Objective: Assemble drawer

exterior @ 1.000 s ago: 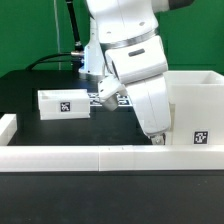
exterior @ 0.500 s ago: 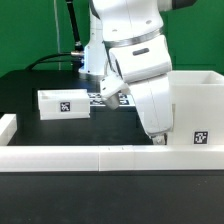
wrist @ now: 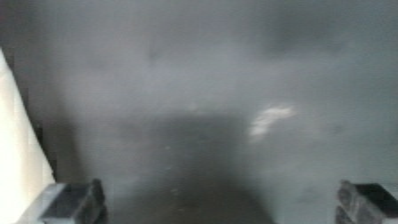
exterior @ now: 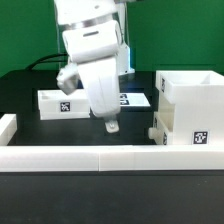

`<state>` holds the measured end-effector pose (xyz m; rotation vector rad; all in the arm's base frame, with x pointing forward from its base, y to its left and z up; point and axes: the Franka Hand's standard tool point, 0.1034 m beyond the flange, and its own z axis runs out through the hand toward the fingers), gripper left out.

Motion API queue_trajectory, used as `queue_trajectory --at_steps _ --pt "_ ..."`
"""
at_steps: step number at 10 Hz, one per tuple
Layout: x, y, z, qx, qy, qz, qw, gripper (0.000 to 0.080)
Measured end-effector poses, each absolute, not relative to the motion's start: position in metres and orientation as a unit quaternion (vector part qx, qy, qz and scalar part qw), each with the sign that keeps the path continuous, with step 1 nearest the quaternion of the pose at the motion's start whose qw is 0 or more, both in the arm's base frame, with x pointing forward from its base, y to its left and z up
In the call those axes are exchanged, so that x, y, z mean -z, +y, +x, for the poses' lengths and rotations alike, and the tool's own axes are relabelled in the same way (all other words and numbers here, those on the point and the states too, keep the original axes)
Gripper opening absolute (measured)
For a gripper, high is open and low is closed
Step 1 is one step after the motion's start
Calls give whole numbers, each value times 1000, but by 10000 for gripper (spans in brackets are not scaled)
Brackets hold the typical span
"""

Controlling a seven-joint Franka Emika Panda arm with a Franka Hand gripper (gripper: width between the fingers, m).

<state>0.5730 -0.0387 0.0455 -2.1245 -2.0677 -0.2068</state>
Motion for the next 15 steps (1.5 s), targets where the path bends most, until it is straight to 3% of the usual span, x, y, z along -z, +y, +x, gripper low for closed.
queue_trajectory --at_steps 3,5,11,15 --pt "-74 -51 539 58 -680 -728 67 649" --pt "-91 -57 546 49 -679 -728 74 649" --pt "-81 -63 539 45 -574 -814 79 649" --pt "-76 -70 483 43 -405 -911 58 649"
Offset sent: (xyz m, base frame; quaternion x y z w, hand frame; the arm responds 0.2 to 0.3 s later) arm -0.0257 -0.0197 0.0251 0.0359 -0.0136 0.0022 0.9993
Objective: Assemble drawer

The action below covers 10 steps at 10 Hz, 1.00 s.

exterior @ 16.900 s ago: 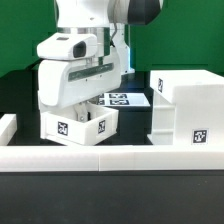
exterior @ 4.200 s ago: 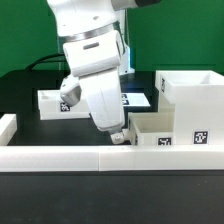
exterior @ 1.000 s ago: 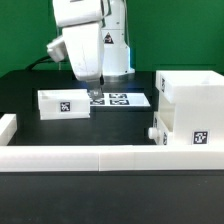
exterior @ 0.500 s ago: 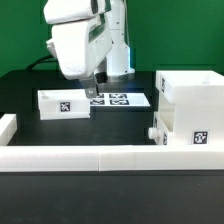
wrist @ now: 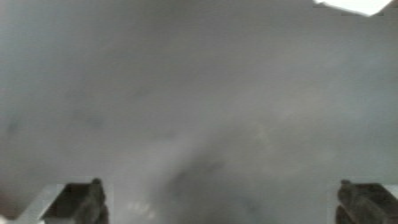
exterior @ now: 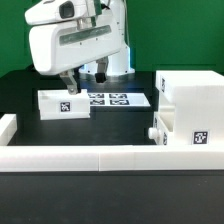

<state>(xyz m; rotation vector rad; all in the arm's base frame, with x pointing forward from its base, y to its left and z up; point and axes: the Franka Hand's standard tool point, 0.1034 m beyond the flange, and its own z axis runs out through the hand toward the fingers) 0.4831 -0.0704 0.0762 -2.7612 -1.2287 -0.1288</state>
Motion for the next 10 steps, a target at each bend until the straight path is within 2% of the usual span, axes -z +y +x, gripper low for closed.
queue_trajectory --at_steps 2,8,10 --pt "-74 -73 461 31 -347 -935 60 649" --pt "-72 -70 464 22 -192 -979 65 649" --pt "-68 -74 444 35 -185 -981 43 649"
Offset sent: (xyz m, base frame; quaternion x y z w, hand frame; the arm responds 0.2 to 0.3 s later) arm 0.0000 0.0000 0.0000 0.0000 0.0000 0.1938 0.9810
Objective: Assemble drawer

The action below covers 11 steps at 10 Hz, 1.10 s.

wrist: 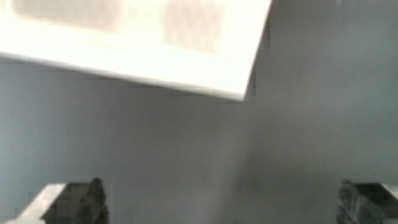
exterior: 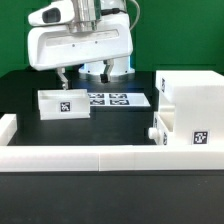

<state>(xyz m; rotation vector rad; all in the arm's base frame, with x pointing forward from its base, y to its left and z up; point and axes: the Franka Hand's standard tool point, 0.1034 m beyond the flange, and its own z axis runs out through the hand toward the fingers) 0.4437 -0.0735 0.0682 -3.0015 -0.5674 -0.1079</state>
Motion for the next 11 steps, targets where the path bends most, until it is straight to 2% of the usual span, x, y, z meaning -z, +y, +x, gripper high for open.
queue_trajectory --at_steps 1,3,4,8,11 --pt "-63 -73 423 47 -183 -982 25 649" --pt "-52 -75 400 59 -172 -983 13 649" --pt "-46 -83 390 52 -171 -984 16 649" --pt "-46 -84 390 51 -169 -984 17 649" --pt "-35 -68 378 48 -124 -991 21 649"
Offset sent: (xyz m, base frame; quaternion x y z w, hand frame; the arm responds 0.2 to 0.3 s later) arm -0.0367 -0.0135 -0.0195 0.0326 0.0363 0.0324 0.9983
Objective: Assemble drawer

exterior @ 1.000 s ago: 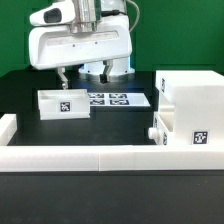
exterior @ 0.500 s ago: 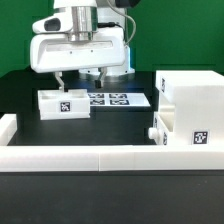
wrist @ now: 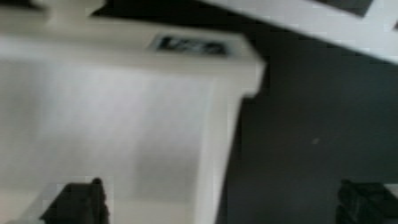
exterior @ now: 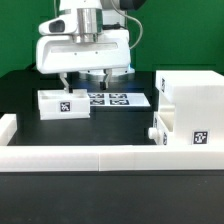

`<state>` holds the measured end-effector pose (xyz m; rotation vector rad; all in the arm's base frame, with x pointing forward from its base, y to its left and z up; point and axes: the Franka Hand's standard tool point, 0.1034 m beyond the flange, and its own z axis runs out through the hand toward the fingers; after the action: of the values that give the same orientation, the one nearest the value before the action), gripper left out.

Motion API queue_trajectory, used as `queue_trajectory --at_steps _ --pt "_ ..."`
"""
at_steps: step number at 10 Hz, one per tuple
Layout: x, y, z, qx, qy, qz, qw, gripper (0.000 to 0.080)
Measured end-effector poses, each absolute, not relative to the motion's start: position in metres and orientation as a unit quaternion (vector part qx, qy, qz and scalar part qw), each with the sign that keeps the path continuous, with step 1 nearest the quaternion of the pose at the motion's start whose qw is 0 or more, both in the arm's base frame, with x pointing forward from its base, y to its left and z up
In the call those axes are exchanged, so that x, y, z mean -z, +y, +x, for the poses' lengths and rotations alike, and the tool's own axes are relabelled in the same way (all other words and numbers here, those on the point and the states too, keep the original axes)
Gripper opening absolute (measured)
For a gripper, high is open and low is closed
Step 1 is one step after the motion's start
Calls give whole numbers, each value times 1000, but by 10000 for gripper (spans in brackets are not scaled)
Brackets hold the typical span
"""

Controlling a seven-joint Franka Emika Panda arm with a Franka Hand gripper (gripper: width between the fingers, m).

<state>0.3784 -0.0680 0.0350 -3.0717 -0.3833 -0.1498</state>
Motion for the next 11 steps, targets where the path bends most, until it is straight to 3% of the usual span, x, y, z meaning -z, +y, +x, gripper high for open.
queue_trajectory --at_steps 4,8,9,10,11 --pt "-10 -67 367 42 -115 -992 29 649" --pt "-5 -70 365 45 -118 -992 28 631" --pt "-5 -70 365 47 -118 -992 27 505" --pt "-5 -70 365 47 -118 -991 27 505" --pt "-5 -70 366 48 -118 -991 27 337"
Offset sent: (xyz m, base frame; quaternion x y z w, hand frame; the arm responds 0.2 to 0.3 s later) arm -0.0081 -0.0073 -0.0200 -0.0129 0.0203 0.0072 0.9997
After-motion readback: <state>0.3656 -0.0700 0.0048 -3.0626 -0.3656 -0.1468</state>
